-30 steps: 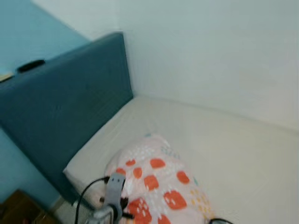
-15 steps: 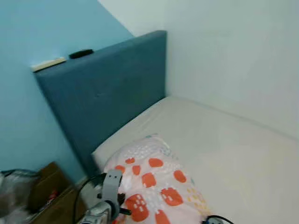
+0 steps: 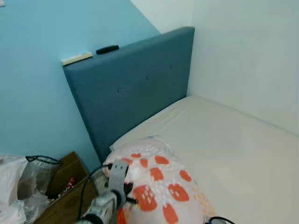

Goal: Clean up the room

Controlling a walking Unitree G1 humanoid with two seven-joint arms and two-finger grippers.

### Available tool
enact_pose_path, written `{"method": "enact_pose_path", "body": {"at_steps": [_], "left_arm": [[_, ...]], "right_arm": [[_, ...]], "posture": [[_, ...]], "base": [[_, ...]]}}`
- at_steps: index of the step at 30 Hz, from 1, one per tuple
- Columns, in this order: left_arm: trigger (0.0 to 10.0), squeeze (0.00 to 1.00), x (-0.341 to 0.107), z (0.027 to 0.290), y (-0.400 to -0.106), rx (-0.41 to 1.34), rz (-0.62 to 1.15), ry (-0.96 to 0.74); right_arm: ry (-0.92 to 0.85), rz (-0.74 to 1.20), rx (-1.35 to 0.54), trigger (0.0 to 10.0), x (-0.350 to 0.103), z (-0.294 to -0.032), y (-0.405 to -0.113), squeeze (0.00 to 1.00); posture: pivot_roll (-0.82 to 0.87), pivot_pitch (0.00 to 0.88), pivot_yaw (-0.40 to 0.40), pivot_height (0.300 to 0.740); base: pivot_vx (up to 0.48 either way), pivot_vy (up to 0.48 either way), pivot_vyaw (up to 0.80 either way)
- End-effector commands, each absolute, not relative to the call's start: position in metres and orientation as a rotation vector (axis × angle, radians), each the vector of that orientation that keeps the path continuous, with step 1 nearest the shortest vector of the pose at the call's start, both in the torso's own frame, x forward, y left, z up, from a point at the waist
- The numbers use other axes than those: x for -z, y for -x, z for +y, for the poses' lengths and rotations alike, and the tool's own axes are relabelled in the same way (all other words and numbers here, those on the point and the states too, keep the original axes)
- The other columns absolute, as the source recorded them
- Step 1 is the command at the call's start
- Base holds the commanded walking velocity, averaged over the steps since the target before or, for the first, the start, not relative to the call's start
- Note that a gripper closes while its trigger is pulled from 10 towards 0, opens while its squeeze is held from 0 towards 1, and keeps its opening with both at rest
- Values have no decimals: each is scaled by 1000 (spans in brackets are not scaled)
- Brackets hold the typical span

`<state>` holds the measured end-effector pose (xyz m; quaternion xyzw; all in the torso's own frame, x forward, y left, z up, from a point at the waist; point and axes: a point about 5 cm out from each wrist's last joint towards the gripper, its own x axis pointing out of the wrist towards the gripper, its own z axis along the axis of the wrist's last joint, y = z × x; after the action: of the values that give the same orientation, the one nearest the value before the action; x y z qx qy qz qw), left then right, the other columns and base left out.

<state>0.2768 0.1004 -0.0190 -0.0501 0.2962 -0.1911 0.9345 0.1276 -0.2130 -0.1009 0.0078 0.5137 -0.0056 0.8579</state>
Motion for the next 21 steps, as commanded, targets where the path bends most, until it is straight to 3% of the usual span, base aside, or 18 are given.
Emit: {"method": "enact_pose_path", "body": {"at_steps": [1, 4, 21], "left_arm": [[10000, 0, 8, 99, -287, 394, 542, 118], [10000, 0, 5, 97, -290, 402, 529, 120], [10000, 0, 10, 91, -283, 428, 540, 134]], "right_arm": [[-41, 1091, -10, 10000, 103, -205, -125, 0], [-40, 1092, -18, 10000, 103, -204, -125, 0], [-32, 1095, -25, 10000, 104, -204, -123, 0]], "posture": [[-151, 0, 50, 740], [-152, 0, 52, 740], [-152, 0, 50, 740]], "base": [[364, 0, 0], [373, 0, 0], [404, 0, 742]]}}
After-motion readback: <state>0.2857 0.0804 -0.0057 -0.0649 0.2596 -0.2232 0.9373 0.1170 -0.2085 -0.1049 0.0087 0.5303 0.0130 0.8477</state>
